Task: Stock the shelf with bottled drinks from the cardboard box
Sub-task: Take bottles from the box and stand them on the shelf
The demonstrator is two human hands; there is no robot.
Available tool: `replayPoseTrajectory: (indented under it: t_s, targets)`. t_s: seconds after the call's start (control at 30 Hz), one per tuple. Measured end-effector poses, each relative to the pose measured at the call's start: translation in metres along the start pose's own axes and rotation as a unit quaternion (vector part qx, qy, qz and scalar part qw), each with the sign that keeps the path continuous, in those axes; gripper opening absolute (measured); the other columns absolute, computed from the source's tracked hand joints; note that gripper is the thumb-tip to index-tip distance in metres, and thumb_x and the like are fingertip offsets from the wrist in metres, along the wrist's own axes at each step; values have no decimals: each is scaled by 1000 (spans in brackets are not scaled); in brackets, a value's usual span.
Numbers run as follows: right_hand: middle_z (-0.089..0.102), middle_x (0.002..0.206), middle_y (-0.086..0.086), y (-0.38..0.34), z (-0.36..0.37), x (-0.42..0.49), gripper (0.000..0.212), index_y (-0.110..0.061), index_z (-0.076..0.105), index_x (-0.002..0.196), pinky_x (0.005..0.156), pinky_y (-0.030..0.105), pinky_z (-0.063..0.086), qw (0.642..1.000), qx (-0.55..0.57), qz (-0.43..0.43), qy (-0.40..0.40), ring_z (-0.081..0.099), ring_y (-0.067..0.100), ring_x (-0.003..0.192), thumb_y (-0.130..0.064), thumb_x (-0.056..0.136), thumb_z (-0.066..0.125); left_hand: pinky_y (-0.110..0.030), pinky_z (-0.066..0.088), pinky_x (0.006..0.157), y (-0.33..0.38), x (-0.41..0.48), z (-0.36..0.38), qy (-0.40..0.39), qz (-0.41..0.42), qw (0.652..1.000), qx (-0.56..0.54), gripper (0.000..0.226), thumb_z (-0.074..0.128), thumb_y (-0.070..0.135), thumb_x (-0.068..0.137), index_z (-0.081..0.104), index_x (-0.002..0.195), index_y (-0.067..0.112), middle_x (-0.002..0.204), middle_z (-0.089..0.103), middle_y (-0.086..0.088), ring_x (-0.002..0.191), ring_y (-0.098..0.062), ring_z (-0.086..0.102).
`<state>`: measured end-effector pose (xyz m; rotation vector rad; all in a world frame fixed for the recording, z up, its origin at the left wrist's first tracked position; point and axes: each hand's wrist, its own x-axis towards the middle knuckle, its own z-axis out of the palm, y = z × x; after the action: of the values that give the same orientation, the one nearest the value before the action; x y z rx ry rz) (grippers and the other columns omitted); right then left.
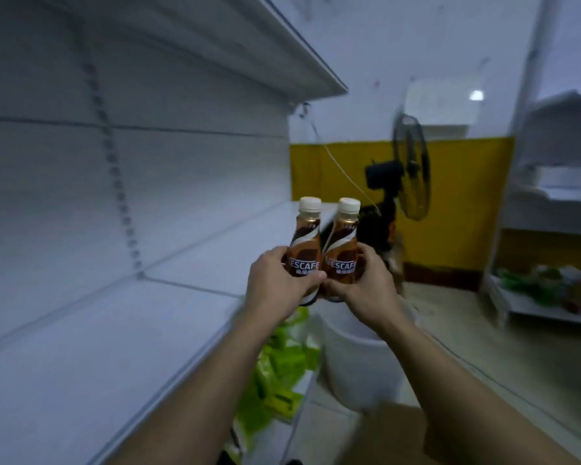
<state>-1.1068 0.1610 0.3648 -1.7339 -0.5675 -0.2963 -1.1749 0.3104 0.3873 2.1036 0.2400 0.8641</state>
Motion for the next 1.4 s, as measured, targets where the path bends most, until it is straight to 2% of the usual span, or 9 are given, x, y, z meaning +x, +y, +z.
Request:
replayPoseTrajectory:
  t_s: [0.1,0.27,0.5,0.7,0.83,1.0,1.17,1.27,1.4]
  targets:
    - [63,101,-15,-54,55,19,66,-33,51,110,65,10,48,996,29,-61,-50,62,-8,84,-26,55,88,-20,47,66,5,14,-82,71,18,996,56,54,86,48,53,62,96,26,89,65,11,80,-7,61]
    - [63,105,-11,-129,158,13,69,-40,46,109,75,39,57,976,58,-106,-180,66,10,87,-33,53,85,-31,51,72,-12,-2,-210,157,-29,968,192,60,82,55,51,56,96,25,97,60,4,84,-12,59]
    - [65,89,-7,-170,285,-63,62,-29,42,94,60,37,57,932,64,-75,-349,65,12,73,-21,48,83,-32,47,68,-66,-77,-312,233,-148,911,307,58,85,48,54,53,93,20,95,58,1,84,-16,57]
    - [65,95,-5,-155,330,-83,69,-25,46,101,70,32,48,926,45,-51,-372,62,17,83,-25,48,89,-36,49,83,-104,-98,-312,206,-192,867,411,65,76,53,66,51,115,18,113,56,-3,101,-21,57]
    - [65,97,-7,-151,345,-72,67,-25,50,106,78,36,53,925,31,-64,-374,64,18,89,-20,51,89,-34,45,74,-109,-89,-306,172,-164,816,527,79,73,58,67,34,125,21,117,53,-6,104,-24,54]
    - [67,105,-4,-153,361,-71,75,-25,51,120,78,31,49,913,18,-86,-398,64,20,94,-21,55,88,-35,46,68,-117,-89,-312,189,-202,823,497,82,72,45,75,27,136,15,127,48,-11,97,-28,62]
    - [67,114,5,-163,372,-70,70,-20,50,123,89,37,50,909,-21,-85,-408,62,27,103,-18,62,84,-33,42,51,-124,-89,-308,183,-181,777,574,41,61,19,84,35,115,12,86,67,-6,70,-28,67]
    - [67,114,0,-151,369,-80,73,-26,46,130,85,33,46,917,8,-74,-393,62,24,104,-20,67,82,-33,39,52,-131,-89,-308,175,-170,791,561,33,60,24,85,39,109,17,82,67,-5,69,-29,66]
    - [65,120,4,-135,369,-89,83,-30,8,152,88,34,47,914,-27,-120,-387,61,23,104,-21,87,58,-31,39,53,-138,-91,-311,195,-139,811,533,31,59,33,87,39,108,21,81,66,-2,68,-25,66]
